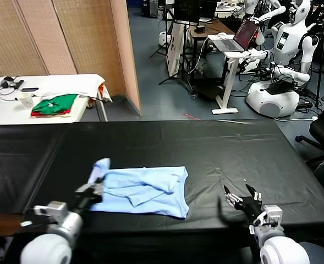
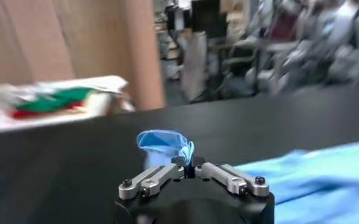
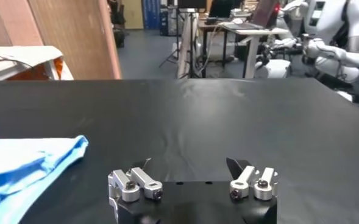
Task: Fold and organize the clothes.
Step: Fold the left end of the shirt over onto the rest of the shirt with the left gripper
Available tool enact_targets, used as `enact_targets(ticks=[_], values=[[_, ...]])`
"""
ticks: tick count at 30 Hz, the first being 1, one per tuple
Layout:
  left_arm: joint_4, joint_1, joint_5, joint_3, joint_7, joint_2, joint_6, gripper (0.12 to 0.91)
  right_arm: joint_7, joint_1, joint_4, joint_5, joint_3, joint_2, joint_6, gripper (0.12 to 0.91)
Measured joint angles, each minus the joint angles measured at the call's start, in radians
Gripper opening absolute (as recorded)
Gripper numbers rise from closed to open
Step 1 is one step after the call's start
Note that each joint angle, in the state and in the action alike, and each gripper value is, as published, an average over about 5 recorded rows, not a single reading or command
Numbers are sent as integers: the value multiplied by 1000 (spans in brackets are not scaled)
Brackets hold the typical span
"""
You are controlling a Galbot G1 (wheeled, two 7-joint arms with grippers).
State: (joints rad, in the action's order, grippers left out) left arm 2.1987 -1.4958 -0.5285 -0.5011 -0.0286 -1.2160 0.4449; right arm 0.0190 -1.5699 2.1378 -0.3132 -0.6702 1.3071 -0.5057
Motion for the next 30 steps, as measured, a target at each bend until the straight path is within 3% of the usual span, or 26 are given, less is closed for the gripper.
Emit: enact_targets(ticks=[6, 12, 30], values=[[-23, 58, -30, 147, 1, -61, 1, 189, 0, -26, 14, 17, -20, 14, 0, 907], [-51, 100, -23, 239, 1, -104, 0, 189, -1, -34, 21, 28, -21, 28, 0, 907], [-142, 148, 52, 327, 2, -181, -9, 189, -7, -35, 15, 35, -18, 35, 1, 907]])
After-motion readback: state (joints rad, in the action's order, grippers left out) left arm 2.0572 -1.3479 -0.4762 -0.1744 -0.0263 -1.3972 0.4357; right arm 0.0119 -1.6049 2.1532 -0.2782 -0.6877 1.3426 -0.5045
